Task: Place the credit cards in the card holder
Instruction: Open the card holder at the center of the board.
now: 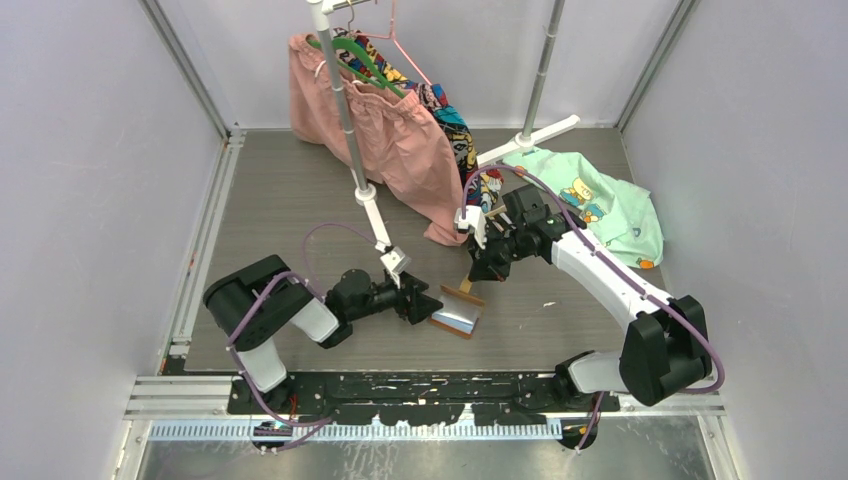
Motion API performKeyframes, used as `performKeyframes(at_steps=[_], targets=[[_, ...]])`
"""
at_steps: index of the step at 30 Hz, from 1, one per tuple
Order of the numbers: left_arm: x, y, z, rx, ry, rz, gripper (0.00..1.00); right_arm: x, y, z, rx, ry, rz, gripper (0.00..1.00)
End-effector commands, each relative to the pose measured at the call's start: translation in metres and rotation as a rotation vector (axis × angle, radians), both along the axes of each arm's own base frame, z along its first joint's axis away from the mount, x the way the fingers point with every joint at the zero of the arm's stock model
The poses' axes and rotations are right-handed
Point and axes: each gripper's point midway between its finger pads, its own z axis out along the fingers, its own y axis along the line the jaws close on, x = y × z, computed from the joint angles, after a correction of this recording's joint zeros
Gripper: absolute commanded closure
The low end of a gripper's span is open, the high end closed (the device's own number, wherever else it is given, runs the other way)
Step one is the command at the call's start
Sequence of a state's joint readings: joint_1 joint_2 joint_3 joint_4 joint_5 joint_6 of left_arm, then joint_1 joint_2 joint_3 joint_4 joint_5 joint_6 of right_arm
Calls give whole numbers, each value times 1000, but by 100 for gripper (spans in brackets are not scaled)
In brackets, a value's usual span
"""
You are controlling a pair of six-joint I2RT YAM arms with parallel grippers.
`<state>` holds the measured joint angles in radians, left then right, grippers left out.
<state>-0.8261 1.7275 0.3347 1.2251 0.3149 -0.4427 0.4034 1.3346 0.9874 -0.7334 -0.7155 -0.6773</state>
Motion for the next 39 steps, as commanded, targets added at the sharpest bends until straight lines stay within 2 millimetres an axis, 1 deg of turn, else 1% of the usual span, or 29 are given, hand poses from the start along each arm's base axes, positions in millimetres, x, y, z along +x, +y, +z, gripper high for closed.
performKeyframes(at_steps=[1, 4, 6, 9, 11, 14, 17, 19, 21, 23, 25, 27, 28, 31, 33, 35, 39], targets=[[5, -1, 26, -60, -210, -21, 31, 12, 0, 12, 11, -77, -13, 99], [-2, -1, 21, -50, -207, -59, 34, 16, -5, 7, -13, -88, -33, 99], [-10, -1, 18, -48, -196, -91, 36, 21, -13, -3, -60, -91, -62, 99], [-16, 7, 12, -21, -213, -100, 37, 24, -27, -21, -146, -81, -82, 97], [-17, 13, 9, 16, -266, -108, 36, 23, -34, -34, -192, -66, -83, 97], [-18, 8, 10, 52, -317, -159, 35, 29, -43, -51, -260, -50, -111, 96], [-17, 4, 7, 78, -306, -182, 36, 39, -58, -64, -361, -48, -164, 96], [-16, 4, 8, 70, -300, -172, 36, 41, -67, -70, -407, -46, -183, 96], [-13, 5, 7, 60, -265, -137, 38, 39, -72, -75, -428, -31, -184, 95], [-12, 2, 13, 23, -222, -123, 42, 33, -75, -80, -438, -1, -176, 92], [-11, -4, 24, -41, -161, -104, 47, 27, -77, -84, -450, 32, -169, 91], [-13, -11, 39, -104, -124, -105, 57, 21, -78, -88, -458, 72, -161, 87], [-14, -14, 46, -133, -98, -105, 61, 18, -79, -89, -460, 94, -161, 86], [-17, -27, 67, -188, -60, -105, 64, 13, -78, -84, -433, 169, -185, 78], [-19, -38, 69, -164, -32, -112, 64, 17, -78, -72, -362, 214, -241, 72], [-19, -50, 66, -111, 10, -120, 64, 22, -79, -59, -303, 236, -283, 65], [-14, -72, 45, 17, 99, -124, 65, 28, -88, -30, -198, 224, -353, 50]])
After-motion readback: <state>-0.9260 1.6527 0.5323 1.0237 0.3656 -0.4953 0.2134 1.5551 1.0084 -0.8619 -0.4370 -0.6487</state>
